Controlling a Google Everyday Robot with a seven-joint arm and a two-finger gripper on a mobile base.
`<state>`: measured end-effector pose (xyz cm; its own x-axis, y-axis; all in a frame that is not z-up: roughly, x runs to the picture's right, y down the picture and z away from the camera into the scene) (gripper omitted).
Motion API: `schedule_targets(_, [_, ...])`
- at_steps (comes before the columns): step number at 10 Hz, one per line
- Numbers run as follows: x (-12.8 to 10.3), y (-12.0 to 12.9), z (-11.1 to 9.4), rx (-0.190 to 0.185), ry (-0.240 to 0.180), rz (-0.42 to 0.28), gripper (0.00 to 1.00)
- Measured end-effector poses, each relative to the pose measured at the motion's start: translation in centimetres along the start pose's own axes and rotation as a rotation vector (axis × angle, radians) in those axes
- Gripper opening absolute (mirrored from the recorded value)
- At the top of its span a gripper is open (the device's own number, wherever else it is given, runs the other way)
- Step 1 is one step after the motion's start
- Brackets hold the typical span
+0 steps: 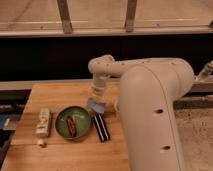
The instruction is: Wipe the white sponge on the table
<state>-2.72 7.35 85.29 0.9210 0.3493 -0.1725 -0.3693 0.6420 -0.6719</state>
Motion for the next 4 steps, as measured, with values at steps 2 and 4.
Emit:
schedule_targets(2, [2.3, -1.5, 0.1, -0.005, 0.006, 0.055, 0.00])
schedule_targets(4, [2.9, -3.9, 0.3, -0.009, -0.004, 0.098, 0.00])
